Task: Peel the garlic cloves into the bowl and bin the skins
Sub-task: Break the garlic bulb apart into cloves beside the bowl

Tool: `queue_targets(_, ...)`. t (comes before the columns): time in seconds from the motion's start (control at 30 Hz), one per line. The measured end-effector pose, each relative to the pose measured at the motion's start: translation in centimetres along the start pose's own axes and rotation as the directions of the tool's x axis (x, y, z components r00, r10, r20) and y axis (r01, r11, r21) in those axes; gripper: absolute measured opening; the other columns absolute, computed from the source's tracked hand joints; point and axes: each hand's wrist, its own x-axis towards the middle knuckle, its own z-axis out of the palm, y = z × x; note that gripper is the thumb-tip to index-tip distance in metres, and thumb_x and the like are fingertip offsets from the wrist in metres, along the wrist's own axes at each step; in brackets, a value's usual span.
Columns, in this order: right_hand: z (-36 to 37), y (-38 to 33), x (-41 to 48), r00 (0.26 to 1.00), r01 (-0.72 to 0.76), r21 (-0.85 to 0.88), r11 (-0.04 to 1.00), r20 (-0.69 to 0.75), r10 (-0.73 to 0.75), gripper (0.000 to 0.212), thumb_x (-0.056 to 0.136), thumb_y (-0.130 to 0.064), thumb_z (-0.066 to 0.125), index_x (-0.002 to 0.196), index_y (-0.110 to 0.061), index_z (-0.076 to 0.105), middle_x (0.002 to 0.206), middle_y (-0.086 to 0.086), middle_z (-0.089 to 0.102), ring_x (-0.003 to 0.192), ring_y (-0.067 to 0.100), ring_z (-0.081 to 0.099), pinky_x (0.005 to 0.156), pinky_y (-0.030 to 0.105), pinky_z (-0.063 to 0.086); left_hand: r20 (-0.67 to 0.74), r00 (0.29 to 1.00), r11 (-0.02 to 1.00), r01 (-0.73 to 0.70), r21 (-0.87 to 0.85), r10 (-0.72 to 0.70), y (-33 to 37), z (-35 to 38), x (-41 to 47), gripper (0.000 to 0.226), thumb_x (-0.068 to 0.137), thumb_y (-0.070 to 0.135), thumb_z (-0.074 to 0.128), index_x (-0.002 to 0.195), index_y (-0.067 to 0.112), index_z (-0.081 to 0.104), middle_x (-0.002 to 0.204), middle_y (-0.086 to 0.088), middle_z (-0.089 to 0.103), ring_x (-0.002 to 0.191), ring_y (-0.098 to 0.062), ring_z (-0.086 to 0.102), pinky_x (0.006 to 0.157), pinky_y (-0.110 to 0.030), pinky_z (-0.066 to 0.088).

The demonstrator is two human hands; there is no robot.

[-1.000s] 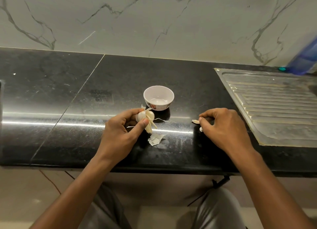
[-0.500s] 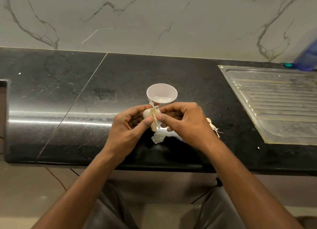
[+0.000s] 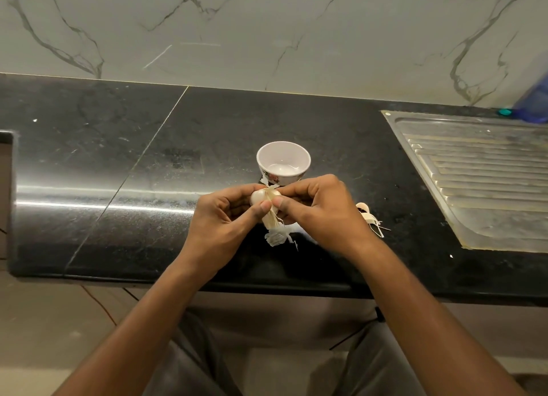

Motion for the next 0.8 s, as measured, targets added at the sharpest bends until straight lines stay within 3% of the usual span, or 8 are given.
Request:
queue_targets(0.23, -0.8, 0.2, 0.9, 0.992, -0.086, 0.105, 0.991, 0.100, 0.076, 0.012, 0.097, -0.009, 0.076, 0.106, -0.010, 0.084, 0.086, 0.005, 0.082, 0.082, 0.023, 0.081, 0.086, 0.040, 0.066, 0.030, 0.999, 0.999, -0.022, 0.025, 0.021, 0.1, 0.1, 0.0, 0.027, 0.098, 0.005, 0.068, 0.125, 0.005, 0.072, 0.111, -0.006, 0.080, 0.103, -0.024, 0.078, 0.091, -0.035, 0.063)
queue_targets(0.33, -1.4, 0.2, 1.0, 0.983, -0.126, 0.191, 0.973, 0.155, 0.097, 0.015, 0.098, -0.006, 0.074, 0.111, -0.006, 0.082, 0.092, 0.011, 0.082, 0.089, 0.029, 0.080, 0.089, 0.039, 0.066, 0.021, 1.000, 1.000, -0.024, 0.014, 0.023, 0.1, 0.2, 0.0, 0.026, 0.100, 0.003, 0.065, 0.125, 0.005, 0.072, 0.111, -0.006, 0.080, 0.104, -0.024, 0.078, 0.093, -0.034, 0.062)
queue_targets(0.43, -1.7, 0.1, 1.2, 0.975, -0.146, 0.181, 0.973, 0.194, 0.110, 0.017, 0.102, -0.010, 0.071, 0.116, -0.009, 0.081, 0.096, 0.009, 0.083, 0.094, 0.025, 0.080, 0.092, 0.037, 0.065, -0.009, 1.000, 1.000, -0.001, -0.015, 0.000, 0.0, 0.3, 0.1, 0.025, 0.099, 0.004, 0.066, 0.124, 0.005, 0.072, 0.111, -0.007, 0.080, 0.104, -0.024, 0.078, 0.093, -0.034, 0.062)
queue_targets(0.57, -1.1, 0.0, 1.3, 0.985, -0.123, 0.136, 0.983, 0.136, 0.104, 0.024, 0.100, -0.015, 0.074, 0.124, -0.016, 0.076, 0.098, 0.004, 0.082, 0.091, 0.021, 0.081, 0.093, 0.043, 0.065, -0.044, 0.999, 0.999, 0.013, -0.034, -0.015, -0.1, 0.4, 0.2, 0.028, 0.096, 0.006, 0.070, 0.124, 0.005, 0.070, 0.110, -0.009, 0.080, 0.102, -0.025, 0.078, 0.091, -0.034, 0.063)
queue_targets(0.67, -0.9, -0.1, 1.1, 0.990, -0.095, 0.091, 0.991, 0.109, 0.085, 0.033, 0.086, -0.015, 0.088, 0.115, -0.022, 0.073, 0.096, 0.002, 0.082, 0.090, 0.017, 0.080, 0.092, 0.041, 0.065, -0.070, 0.997, 0.999, 0.017, -0.031, -0.019, -0.1, 0.3, 0.1, 0.031, 0.094, 0.008, 0.072, 0.124, 0.004, 0.070, 0.111, -0.008, 0.080, 0.104, -0.025, 0.078, 0.092, -0.035, 0.063)
queue_targets(0.8, -1.0, 0.3, 1.1, 0.992, -0.092, 0.103, 0.990, 0.090, 0.083, 0.022, 0.090, -0.012, 0.084, 0.110, -0.018, 0.076, 0.093, 0.004, 0.082, 0.089, 0.021, 0.081, 0.092, 0.046, 0.065, -0.074, 0.997, 1.000, 0.014, -0.026, -0.016, -0.1, 0.3, 0.1, 0.032, 0.094, 0.010, 0.073, 0.125, 0.005, 0.070, 0.111, -0.007, 0.080, 0.104, -0.023, 0.078, 0.092, -0.034, 0.063)
